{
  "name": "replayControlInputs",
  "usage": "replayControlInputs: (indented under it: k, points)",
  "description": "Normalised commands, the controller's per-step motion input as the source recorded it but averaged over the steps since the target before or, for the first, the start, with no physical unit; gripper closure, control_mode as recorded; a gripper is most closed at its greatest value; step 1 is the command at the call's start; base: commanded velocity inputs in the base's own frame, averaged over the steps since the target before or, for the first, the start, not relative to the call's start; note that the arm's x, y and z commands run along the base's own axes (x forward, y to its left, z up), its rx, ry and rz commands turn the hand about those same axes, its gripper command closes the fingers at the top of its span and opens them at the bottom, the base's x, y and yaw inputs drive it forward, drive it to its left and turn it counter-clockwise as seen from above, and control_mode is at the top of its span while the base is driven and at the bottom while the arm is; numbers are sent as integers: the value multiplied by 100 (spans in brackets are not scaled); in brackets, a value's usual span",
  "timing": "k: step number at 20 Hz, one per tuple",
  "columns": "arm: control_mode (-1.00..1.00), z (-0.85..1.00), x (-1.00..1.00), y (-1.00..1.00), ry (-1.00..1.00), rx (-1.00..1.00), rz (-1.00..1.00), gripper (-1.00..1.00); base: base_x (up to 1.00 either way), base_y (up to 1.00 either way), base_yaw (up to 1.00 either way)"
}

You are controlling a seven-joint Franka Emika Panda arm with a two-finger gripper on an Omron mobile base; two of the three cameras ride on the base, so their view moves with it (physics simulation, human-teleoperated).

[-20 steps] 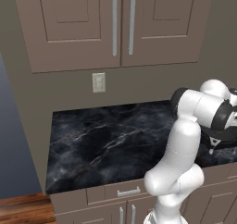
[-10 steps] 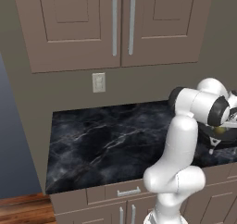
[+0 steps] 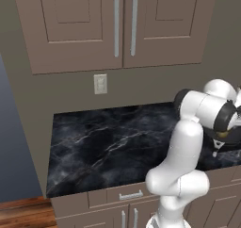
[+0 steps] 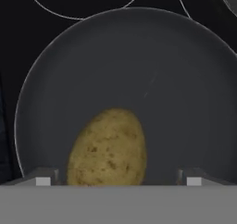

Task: Place both pans onto different burners. Then place the potato and the chicken drumstick on different pans.

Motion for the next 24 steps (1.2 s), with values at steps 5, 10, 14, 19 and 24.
replayControlInputs:
  k: [5,10,14,19,24]
  points:
    - [-100,43,-29,30,-2,-6,0,-100,0,0,0]
    - [-100,34,-45,61,-4,-9,0,-100,0,0,0]
    - [-100,30,-45,76,-3,-9,0,-100,0,0,0]
    - [-100,32,-40,71,-2,-5,0,-100,0,0,0]
    - [-100,43,-26,56,-2,0,0,-100,0,0,0]
